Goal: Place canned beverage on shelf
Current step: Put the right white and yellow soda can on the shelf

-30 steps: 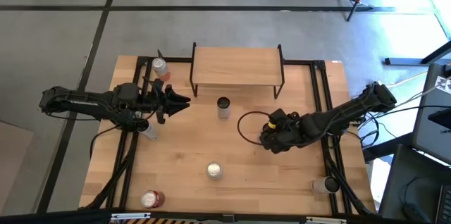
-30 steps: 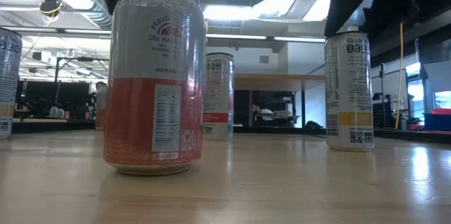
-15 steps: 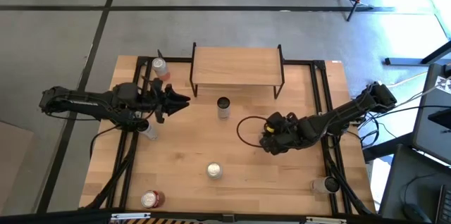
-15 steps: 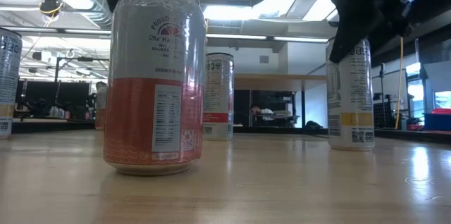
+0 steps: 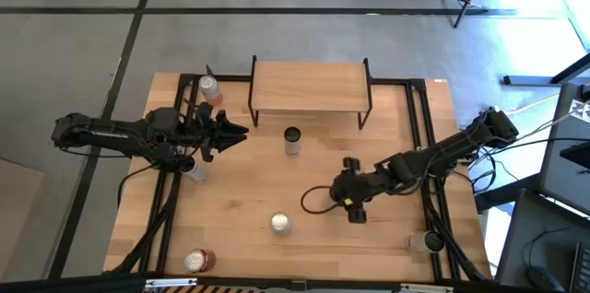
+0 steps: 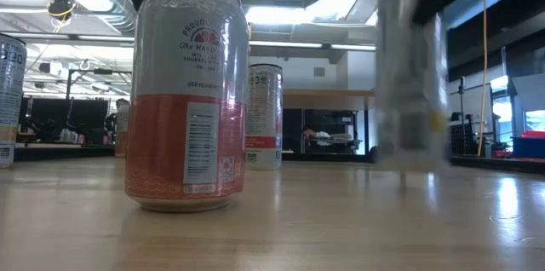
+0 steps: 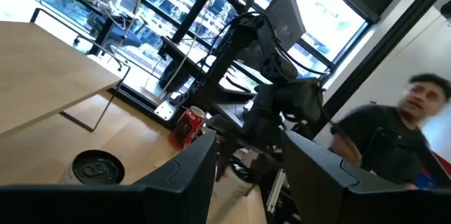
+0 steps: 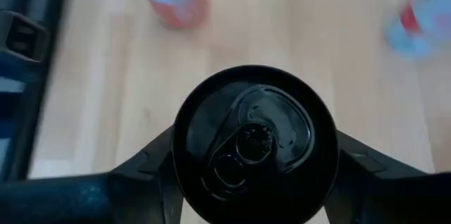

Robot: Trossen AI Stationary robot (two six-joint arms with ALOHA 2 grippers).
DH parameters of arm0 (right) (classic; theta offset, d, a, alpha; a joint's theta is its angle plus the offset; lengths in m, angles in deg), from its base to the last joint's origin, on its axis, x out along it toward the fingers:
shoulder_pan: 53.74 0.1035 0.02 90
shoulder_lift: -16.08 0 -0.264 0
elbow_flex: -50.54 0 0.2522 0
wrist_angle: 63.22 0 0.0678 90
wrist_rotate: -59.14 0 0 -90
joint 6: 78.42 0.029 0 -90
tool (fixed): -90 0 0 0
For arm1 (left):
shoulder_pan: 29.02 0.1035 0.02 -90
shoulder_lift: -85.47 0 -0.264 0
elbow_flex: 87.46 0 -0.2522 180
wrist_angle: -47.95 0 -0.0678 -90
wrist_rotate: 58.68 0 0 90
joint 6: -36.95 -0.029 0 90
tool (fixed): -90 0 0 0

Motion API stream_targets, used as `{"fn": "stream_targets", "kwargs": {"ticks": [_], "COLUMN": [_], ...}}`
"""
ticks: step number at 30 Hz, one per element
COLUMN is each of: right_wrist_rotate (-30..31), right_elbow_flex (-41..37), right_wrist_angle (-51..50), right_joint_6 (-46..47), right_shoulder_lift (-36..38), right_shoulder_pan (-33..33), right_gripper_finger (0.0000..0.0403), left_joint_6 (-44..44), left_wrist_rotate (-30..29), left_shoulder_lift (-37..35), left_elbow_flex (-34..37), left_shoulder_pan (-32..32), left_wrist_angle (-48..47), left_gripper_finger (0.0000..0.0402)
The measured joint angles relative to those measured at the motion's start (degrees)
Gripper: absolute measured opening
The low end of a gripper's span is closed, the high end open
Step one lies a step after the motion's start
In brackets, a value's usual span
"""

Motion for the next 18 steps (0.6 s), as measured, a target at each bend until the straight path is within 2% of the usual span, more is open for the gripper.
{"fn": "stream_targets", "kwargs": {"ticks": [6, 14, 18], "right_wrist_rotate": [-4.1, -5.9, -5.7], "right_elbow_flex": [0.0, 0.0, 0.1], "right_wrist_angle": [1.2, -0.8, -0.5], "right_joint_6": [-11.0, -13.8, -13.9], "right_shoulder_lift": [-0.9, -2.7, -3.0], "right_shoulder_pan": [0.0, 0.0, 0.0], "right_gripper_finger": [0.0221, 0.0221, 0.0264], "left_joint_6": [0.0, 0.0, 0.0], "left_wrist_rotate": [0.0, 0.0, -0.1], "left_shoulder_lift": [0.0, 0.0, 0.0], "left_elbow_flex": [0.0, 0.0, 0.0], "left_shoulder_pan": [0.0, 0.0, 0.0], "left_wrist_angle": [0.0, 0.4, 0.8], "left_gripper_finger": [0.0157, 0.0157, 0.0157]}}
